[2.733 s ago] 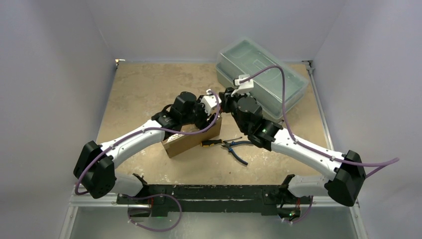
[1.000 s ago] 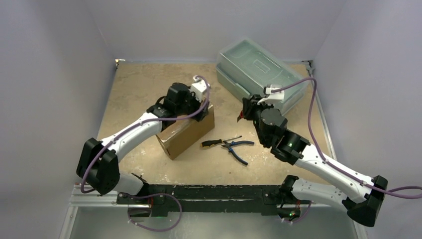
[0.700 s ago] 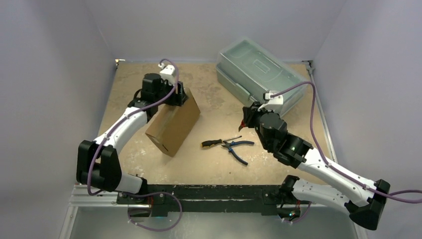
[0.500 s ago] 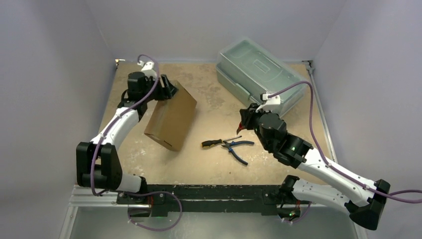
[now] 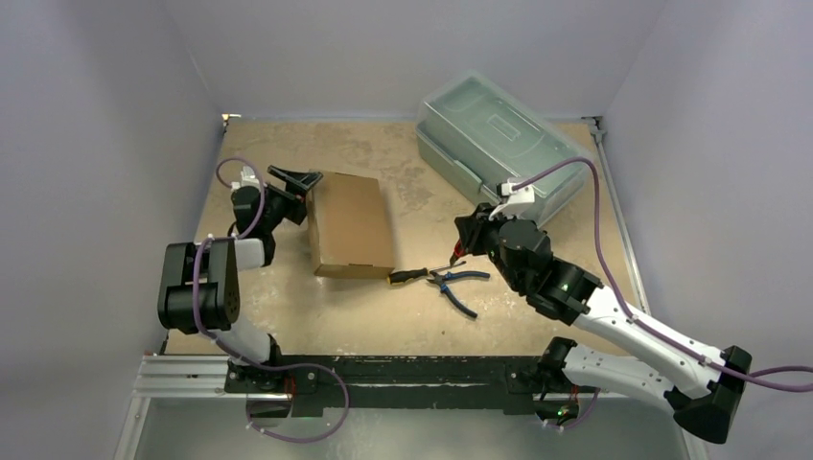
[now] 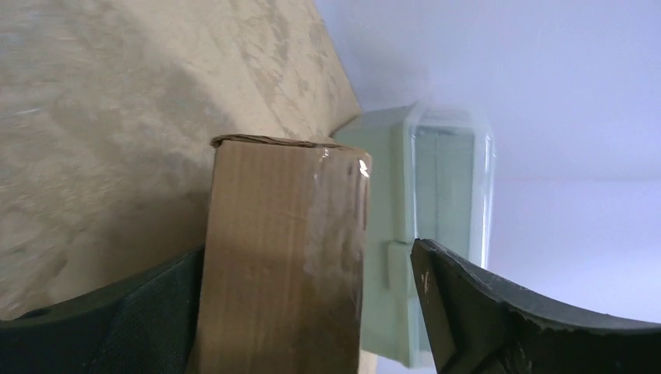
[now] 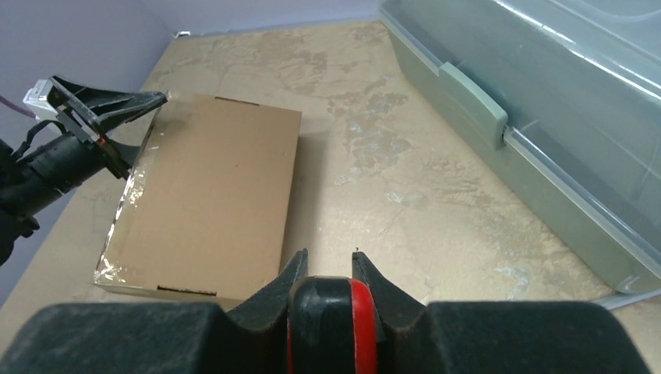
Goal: Unpack the express box
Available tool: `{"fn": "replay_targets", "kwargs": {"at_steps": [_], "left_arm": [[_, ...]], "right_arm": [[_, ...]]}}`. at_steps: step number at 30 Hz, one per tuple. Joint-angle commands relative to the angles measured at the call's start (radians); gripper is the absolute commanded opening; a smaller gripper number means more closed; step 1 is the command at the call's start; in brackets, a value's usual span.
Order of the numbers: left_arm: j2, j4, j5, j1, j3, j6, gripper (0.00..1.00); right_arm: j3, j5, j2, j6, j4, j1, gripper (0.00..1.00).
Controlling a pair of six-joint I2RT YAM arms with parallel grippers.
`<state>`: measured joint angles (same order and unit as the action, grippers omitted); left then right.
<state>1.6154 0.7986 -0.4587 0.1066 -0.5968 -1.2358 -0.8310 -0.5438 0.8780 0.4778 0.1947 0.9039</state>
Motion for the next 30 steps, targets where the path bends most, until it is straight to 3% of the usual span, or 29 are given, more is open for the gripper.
{"fn": "replay_targets", "kwargs": {"at_steps": [1,3,6,9,12,18,22,27,30], "left_arm": [[-0.128,-0.176,0.15,-0.008,-0.044,0.04,0.99],[-0.18,-0.514,0.269,-0.014,-0.131,0.196,0.99],[-0.249,-0.825,0.441,-0.013,-0.205,0.343,0.99],[-0.301,-1.031,0.638,-0.013,-0.245,0.399,0.99],[-0.3,-1.161,0.723,-0.012,-0.282,0.411,0.99],[-0.337,-1.177,0.597,-0.016,-0.192,0.481,0.93],[-0.396,-1.174,0.465,-0.018,-0.13,0.527,0.75],[-0.486,-1.241,0.397,-0.022,-0.082,0.488,0.69],[-0.569,-1.265,0.375,-0.021,-0.02,0.409,0.52]], "right_arm": [[0.006,0.028,-0.019,0.02,-0.042,0.003,0.0],[0.014,0.031,-0.018,0.021,-0.05,0.003,0.0],[0.025,0.042,-0.007,0.019,-0.065,0.003,0.0],[0.023,0.064,0.023,0.014,-0.08,0.003,0.0],[0.012,0.125,0.083,-0.003,-0.118,0.015,0.0],[-0.06,0.229,0.253,-0.034,-0.204,0.152,0.0],[-0.074,0.376,0.369,0.016,-0.315,0.19,0.0],[-0.07,0.388,0.476,0.079,-0.42,0.228,0.0],[-0.082,0.375,0.493,0.088,-0.424,0.228,0.0]]}}
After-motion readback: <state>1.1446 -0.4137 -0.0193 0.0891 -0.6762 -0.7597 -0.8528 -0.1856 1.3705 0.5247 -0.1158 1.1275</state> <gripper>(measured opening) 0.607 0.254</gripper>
